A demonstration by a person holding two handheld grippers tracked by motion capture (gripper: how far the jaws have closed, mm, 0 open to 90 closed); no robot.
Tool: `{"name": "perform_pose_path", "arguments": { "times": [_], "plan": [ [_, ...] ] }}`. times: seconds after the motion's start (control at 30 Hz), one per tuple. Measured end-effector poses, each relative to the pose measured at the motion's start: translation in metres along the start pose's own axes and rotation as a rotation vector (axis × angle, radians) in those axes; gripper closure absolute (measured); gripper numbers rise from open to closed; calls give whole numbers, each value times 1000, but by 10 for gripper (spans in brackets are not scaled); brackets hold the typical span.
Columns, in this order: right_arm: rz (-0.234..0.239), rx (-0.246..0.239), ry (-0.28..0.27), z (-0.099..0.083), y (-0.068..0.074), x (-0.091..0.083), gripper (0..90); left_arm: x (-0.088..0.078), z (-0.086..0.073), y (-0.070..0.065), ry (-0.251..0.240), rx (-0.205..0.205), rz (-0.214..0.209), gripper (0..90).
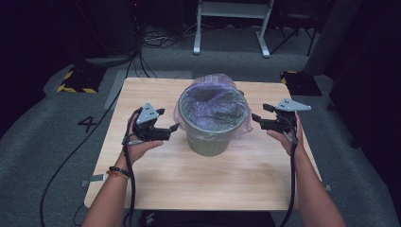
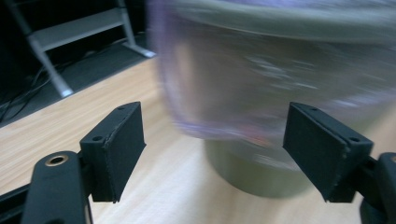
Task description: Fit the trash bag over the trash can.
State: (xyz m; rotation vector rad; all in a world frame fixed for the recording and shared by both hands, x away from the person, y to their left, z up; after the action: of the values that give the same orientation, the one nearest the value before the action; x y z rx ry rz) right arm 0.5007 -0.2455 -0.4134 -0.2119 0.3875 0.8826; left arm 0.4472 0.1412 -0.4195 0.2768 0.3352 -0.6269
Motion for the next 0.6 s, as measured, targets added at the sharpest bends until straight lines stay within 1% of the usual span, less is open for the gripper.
{"name": "perform_pose_path", "arguments": {
  "times": [0.07,0.13,0.17,0.2,0.23,0.3,0.33,0.37,0.4,0.43,0.47,0.5,0.53,0.57,0.6],
  "plan": [
    [21,-42,10,-3,12,-5,283,-2,1,-10,-5,21,-24,194],
    [49,-80,14,-6,26,-9,246,-2,1,-17,-13,32,-33,195],
    [55,-108,13,-7,34,-10,249,-3,2,-20,-15,38,-34,204],
    [54,-128,14,-8,41,-10,244,-3,2,-22,-20,45,-25,230],
    [66,-152,15,-10,50,-9,231,-3,3,-23,-20,48,-22,282],
    [74,-172,16,-11,61,-6,227,-3,3,-24,-22,49,-11,389],
    [76,-186,17,-12,67,-3,219,-2,3,-25,-17,54,-12,464],
    [71,-207,11,-13,73,-1,241,-2,3,-25,-10,59,-10,552],
    [48,-220,7,-14,75,1,264,0,3,-26,-3,64,-13,578],
    [25,-228,5,-14,77,4,272,0,3,-26,-1,70,-9,628],
    [19,-230,-7,-14,78,5,310,1,3,-27,3,75,-10,668],
    [15,-228,-20,-15,79,6,398,2,2,-27,11,80,-18,710],
    [5,-228,-24,-15,79,7,464,3,2,-28,14,88,-19,734],
    [-2,-231,-29,-15,79,8,506,4,2,-28,19,97,-15,757],
    [4,-227,-39,-15,79,9,598,6,1,-27,21,100,-12,766]
  ]
}}
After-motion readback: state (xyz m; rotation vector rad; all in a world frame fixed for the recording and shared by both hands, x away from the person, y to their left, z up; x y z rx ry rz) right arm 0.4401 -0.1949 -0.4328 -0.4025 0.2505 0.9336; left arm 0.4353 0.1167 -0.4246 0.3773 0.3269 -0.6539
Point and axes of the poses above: each handheld gripper's, and its own axes: x roughly forward along the jaws, z roughly out of its top, y roughly to its left, the point moved 5 cm from there along x, roughly forward along the jaws, and after that the axes turned 10 degrees about z, right-handed, at the moved point
